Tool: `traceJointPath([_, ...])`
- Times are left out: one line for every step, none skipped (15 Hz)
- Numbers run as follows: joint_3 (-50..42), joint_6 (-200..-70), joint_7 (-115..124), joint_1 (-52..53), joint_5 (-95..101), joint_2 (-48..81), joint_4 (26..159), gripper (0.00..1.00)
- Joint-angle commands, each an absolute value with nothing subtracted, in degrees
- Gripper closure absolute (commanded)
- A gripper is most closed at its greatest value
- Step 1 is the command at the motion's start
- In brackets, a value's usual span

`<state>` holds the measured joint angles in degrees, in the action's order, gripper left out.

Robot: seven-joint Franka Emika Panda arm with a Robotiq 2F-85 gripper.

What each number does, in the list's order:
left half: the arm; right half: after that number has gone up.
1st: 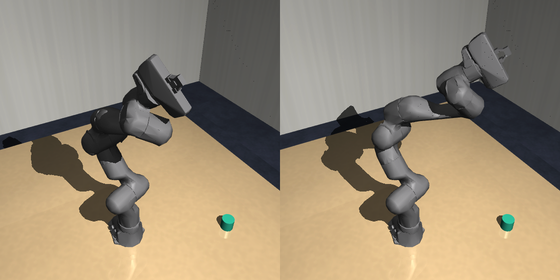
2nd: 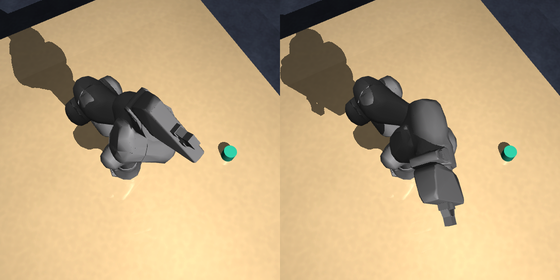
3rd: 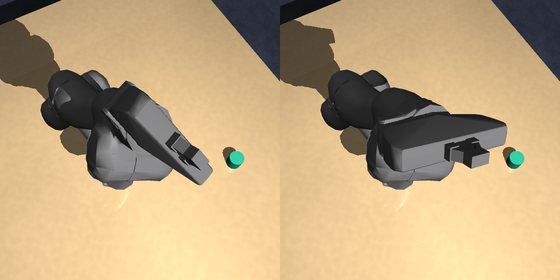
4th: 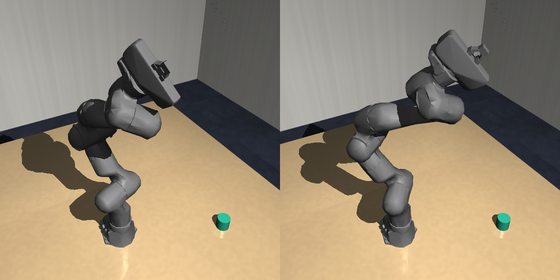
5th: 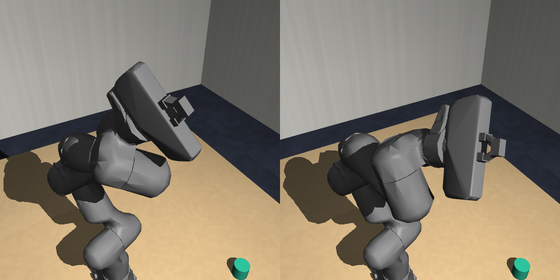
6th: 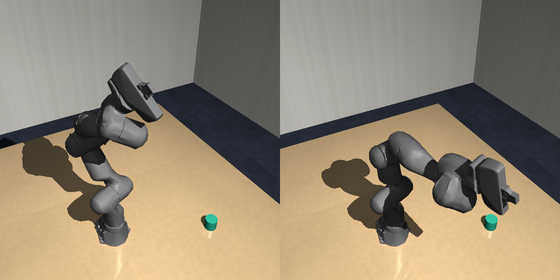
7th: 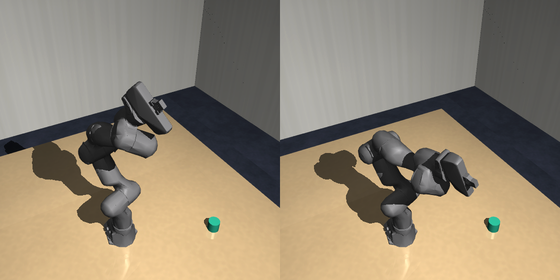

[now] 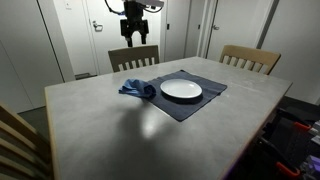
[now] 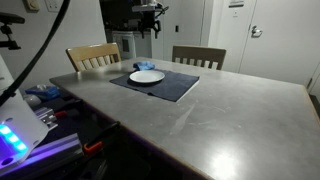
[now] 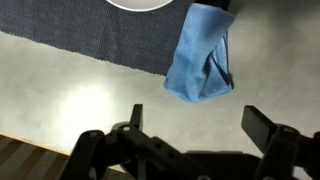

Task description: Use the cloth to wipe the plate

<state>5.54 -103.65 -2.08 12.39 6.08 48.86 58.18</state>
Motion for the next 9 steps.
traceJointPath([5.4,-104.5,0.6,12.4,5.4,51.3,57.4,0.0])
traceJointPath([5.5,-105.1,1.3,12.3,5.2,52.0,57.3,0.0])
traceJointPath([5.6,-105.2,2.2,12.2,4.9,52.8,56.9,0.0])
traceJointPath([5.8,-105.5,2.4,12.2,4.9,53.5,56.6,0.0])
traceJointPath([5.8,-105.6,2.5,12.2,5.0,54.2,56.3,0.0])
traceJointPath([5.9,-105.4,1.9,12.3,5.3,54.9,55.9,0.0])
traceJointPath([5.1,-105.0,2.0,12.9,4.9,55.6,54.9,0.0])
traceJointPath([5.0,-105.0,2.1,13.0,5.0,56.1,54.7,0.0])
traceJointPath([5.1,-105.0,2.1,13.0,4.9,56.7,54.1,0.0])
